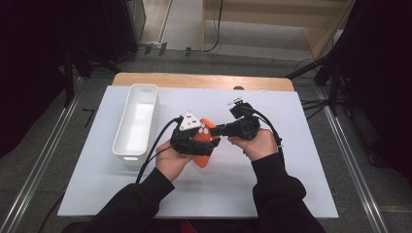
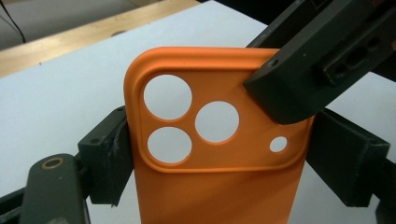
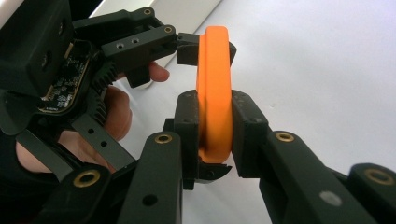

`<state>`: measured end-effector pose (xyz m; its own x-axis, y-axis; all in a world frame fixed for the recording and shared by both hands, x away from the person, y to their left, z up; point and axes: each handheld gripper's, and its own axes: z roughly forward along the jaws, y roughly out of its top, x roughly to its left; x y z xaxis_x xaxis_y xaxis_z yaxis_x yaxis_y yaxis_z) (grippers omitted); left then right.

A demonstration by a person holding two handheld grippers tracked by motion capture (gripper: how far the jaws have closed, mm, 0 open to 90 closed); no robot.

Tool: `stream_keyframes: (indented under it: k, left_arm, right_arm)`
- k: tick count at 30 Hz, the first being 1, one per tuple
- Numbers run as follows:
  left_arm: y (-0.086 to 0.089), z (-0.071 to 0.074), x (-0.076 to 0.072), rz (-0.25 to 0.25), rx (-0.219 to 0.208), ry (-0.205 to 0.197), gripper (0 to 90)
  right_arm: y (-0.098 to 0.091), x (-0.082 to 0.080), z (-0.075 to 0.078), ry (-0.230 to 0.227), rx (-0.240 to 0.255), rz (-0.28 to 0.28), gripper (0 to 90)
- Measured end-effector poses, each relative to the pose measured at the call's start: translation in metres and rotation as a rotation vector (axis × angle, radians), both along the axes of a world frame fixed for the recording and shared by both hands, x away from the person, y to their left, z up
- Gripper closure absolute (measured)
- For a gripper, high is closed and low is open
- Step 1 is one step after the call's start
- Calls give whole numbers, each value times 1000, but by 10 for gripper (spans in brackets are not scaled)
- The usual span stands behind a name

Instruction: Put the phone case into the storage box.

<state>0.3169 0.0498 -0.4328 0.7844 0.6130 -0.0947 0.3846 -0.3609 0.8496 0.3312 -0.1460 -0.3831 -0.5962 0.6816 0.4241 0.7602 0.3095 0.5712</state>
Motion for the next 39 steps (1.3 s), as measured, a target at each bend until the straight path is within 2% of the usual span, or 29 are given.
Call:
stream_keyframes:
  k: [2,8,13,15,25,32,39]
  left_arm:
    - [0,0,1,-9,3,23,167]
    - [-1,1,1,-20,22,22,167]
    - [0,3,1,-18,30,15,166]
    - [3,4,3,-16,23,19,166]
    - [4,4,6,-46,44,53,166]
    - [8,10,7,-58,27,62,165]
    - [14,15,10,-73,11,80,164]
  right_arm:
    - [0,0,-1,-1,-1,3,708]
    - [0,-2,2,-8,3,7,625]
    - [-5,-5,8,-44,10,4,554]
    - [-8,-6,12,-50,15,2,535]
    - [-26,-8,19,-108,30,-18,452]
    - [-31,-7,15,-128,-6,9,390]
    - [-43,-6,11,-141,-15,-11,379]
